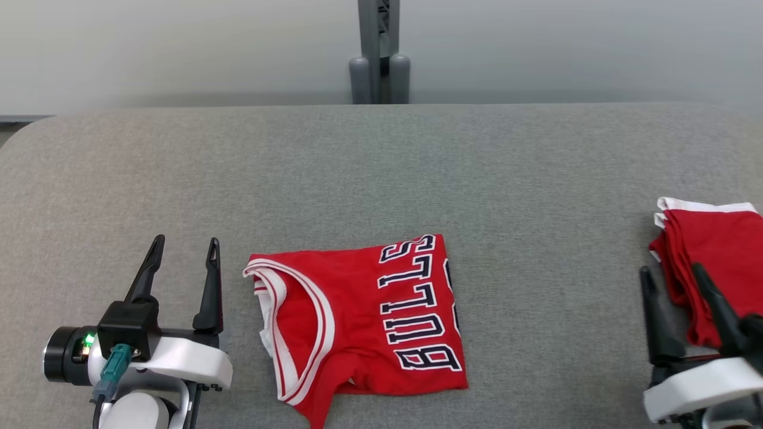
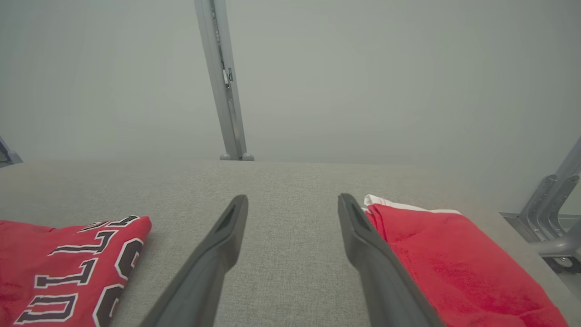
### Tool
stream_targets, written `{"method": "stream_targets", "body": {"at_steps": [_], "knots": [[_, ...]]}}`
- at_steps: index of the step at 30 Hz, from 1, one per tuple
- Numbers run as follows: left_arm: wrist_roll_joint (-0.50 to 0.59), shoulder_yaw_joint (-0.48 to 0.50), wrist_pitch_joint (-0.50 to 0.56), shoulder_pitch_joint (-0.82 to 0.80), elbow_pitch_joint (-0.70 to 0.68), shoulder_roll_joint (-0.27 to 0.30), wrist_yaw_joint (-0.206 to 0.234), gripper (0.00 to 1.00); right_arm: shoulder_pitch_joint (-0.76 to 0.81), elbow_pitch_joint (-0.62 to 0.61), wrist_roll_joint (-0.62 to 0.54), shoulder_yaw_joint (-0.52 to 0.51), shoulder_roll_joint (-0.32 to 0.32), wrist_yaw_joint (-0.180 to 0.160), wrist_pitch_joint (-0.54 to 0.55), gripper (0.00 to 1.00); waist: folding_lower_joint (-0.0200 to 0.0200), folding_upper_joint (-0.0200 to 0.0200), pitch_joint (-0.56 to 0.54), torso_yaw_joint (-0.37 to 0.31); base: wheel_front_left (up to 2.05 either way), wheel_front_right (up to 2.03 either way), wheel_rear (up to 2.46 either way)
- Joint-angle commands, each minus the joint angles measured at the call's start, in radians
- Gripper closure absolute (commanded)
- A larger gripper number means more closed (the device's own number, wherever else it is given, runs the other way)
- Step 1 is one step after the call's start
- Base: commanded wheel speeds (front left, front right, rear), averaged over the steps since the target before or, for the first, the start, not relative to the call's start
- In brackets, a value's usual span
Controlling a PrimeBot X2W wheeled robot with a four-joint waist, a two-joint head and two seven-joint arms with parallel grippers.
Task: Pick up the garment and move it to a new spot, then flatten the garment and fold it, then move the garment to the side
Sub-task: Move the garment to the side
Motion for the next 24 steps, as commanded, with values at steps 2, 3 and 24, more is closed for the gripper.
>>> {"method": "stream_targets", "body": {"at_steps": [2,3,24], "knots": [[0.001,-0.005,-0.002,-0.018,-0.004,-0.002,-0.001,0.0,-0.033,0.031,-0.001,0.047,-0.019,0.0,0.025,0.0,0.0,-0.0001,0.018,0.027,0.0,0.0,0.0],[0.0,-0.012,-0.007,-0.028,-0.004,-0.009,-0.001,0.0,-0.057,0.071,0.011,0.106,-0.033,0.0,0.045,0.0,0.0,-0.0001,0.03,0.048,0.0,0.0,0.0],[-0.014,-0.068,-0.058,-0.128,0.103,-0.083,-0.045,0.0,-0.304,0.539,0.199,0.48,-0.044,0.0,0.047,0.93,0.0,-0.0001,0.115,0.224,0.0,0.0,0.0]]}}
